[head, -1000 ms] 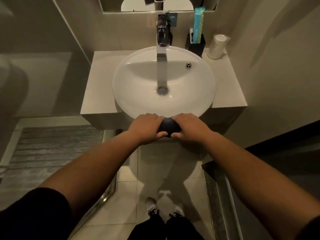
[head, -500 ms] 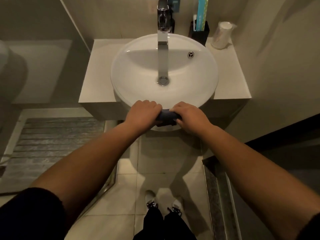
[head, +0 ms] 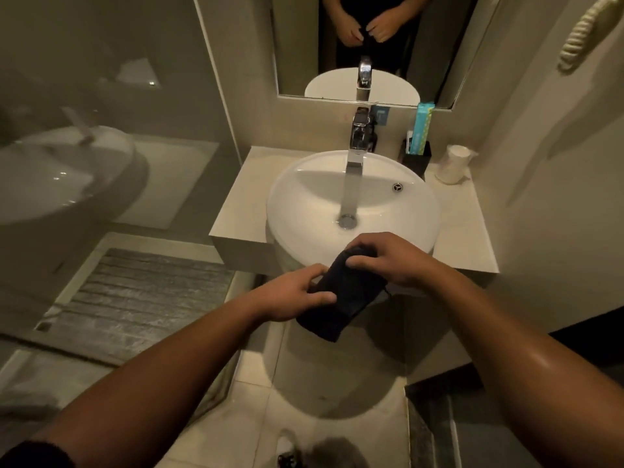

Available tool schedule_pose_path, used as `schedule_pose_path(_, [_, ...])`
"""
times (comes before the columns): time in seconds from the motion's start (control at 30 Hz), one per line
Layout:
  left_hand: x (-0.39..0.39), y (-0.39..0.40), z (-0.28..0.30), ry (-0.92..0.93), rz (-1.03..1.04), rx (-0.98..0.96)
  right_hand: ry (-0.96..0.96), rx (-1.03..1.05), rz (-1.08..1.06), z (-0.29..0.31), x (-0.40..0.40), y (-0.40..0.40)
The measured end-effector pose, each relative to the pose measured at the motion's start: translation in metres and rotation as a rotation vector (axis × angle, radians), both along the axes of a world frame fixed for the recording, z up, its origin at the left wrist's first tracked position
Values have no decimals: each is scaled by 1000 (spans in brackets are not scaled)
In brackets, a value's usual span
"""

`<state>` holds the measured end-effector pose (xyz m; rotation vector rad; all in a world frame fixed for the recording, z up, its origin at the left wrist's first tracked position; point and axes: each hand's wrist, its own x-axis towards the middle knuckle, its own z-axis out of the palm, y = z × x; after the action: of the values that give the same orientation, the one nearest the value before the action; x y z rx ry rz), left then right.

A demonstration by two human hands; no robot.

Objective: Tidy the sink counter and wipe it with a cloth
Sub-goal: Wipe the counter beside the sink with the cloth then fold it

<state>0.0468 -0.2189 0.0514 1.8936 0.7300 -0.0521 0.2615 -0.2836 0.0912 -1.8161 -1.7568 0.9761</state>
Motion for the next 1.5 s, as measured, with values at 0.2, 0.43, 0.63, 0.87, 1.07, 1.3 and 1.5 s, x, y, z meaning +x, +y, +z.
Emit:
schedule_pose_path(0.2, [3, 4, 10, -224, 158, -160, 37, -27, 92, 19, -14, 38])
schedule_pose_path(0.43, [-2, 46, -13, -502, 384, -540, 152, -11, 22, 20, -33, 111])
schedule_pose_path(0.63, [-6, 126, -30, -575, 584, -753, 265, -94, -80, -4, -46, 208])
schedule_pose_path(0.87, [-5, 216, -49, -566, 712, -914, 448, -49, -494, -40, -45, 304])
schedule_pose_path(1.07, [-8, 272, -71, -643, 962, -979, 153, -29, -735, -94, -5, 339])
schedule_pose_path(1.3, [-24, 343, -77, -701, 1191, -777, -580, -27, -520, -151, -9, 355])
schedule_pose_path(1.5, [-8, 423, -82, -413, 1286, -360, -760, -103, -390, -166, -10, 350])
